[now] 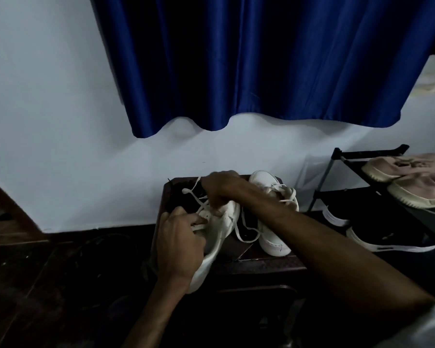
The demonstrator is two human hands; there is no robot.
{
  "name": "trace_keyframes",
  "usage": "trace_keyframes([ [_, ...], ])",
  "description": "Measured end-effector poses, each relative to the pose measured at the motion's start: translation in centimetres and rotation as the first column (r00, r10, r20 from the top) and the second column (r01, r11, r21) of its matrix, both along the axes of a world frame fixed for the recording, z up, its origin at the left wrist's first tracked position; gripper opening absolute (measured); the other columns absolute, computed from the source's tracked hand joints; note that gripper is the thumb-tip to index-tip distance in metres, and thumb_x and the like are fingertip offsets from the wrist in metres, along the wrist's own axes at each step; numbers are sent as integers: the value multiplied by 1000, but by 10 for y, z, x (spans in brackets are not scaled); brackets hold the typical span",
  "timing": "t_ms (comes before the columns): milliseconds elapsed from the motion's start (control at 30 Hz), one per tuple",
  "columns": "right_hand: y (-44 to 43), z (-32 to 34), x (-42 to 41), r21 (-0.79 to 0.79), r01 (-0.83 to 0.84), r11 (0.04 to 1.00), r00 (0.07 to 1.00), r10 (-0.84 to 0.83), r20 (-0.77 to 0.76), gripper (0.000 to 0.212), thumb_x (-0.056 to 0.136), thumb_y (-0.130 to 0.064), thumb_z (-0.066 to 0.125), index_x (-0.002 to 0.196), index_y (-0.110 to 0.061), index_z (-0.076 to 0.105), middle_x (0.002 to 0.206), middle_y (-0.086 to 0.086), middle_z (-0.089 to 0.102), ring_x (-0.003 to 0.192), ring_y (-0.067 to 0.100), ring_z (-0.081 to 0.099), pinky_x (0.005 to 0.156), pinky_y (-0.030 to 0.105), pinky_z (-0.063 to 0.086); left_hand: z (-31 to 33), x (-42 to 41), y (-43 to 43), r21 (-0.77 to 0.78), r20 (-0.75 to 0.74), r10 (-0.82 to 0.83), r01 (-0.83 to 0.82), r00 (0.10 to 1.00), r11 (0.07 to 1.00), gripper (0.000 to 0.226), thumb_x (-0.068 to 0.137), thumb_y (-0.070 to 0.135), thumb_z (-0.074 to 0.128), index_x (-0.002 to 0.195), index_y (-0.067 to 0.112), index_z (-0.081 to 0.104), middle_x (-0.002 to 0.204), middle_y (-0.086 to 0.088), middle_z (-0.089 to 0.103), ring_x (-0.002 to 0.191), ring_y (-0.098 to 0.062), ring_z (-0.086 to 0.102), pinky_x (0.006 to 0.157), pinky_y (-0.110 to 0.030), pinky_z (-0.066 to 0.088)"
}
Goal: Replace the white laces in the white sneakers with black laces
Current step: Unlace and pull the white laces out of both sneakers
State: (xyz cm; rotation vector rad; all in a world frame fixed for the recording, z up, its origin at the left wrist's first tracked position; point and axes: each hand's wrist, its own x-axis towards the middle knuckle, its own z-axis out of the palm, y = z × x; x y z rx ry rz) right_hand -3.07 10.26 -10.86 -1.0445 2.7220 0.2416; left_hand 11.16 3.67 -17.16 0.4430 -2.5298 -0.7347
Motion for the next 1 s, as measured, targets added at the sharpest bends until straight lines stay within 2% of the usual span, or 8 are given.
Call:
trace_keyframes([
  [100,-3,-3,-8,-331,151,931,984,-111,138,26,77,-29,75,78,-15,53,80,2,54,80,24,59,69,32,50,-1,1,-3,14,-23,-19,19,1000,1000,36,72,-3,59,92,20,78,76,12,47,81,-14,40,62,-21,32],
  [167,2,-9,-12,-395,217,893,964,-132,231,26,76,-32,77,81,-14,59,81,2,58,86,25,64,74,34,55,1,1,-5,43,-41,-36,37,999,998,37,70,-5,59,90,21,78,74,16,48,81,-12,43,58,-12,28],
  [300,27,-8,-14,-273,192,943,963,-127,238,38,76,-47,76,88,-15,61,78,-3,58,85,20,60,78,32,52,3,-1,-10,119,-70,-76,84,995,989,42,66,-10,60,85,24,77,76,16,57,70,-1,53,58,-4,37],
  [433,29,-1,-7,-80,104,991,977,-87,193,36,74,-40,80,82,-18,53,88,-2,58,85,19,57,71,30,44,2,-1,-11,215,-71,-91,105,993,971,43,68,-10,61,81,29,74,82,15,66,76,-2,63,68,-20,51],
  [533,21,0,-2,-15,82,997,994,-81,74,32,77,-34,78,82,-16,51,91,0,59,85,20,57,70,31,42,3,0,-8,246,-77,-139,154,987,957,44,69,-10,60,81,29,75,83,16,68,77,0,65,69,-16,51],
  [700,12,7,-14,-464,259,847,963,-191,191,30,80,-39,73,80,-14,55,81,2,56,83,24,59,72,32,48,3,0,-9,252,-88,-182,198,979,947,43,69,-11,58,81,27,76,82,16,69,76,1,65,69,-16,53],
  [900,38,8,-12,-167,182,969,957,-135,259,46,77,-51,75,63,-15,51,64,-3,53,64,18,52,63,29,42,-1,-4,-10,205,-82,-166,179,983,962,38,70,-9,60,81,25,75,81,16,66,75,0,64,64,-11,48],
  [1000,39,2,-8,-31,133,991,950,-118,288,37,76,-45,78,85,-10,71,88,1,71,82,18,65,60,25,43,-2,-4,-10,196,-79,-160,173,984,965,37,71,-8,60,81,25,75,81,16,66,74,0,63,64,-16,49],
])
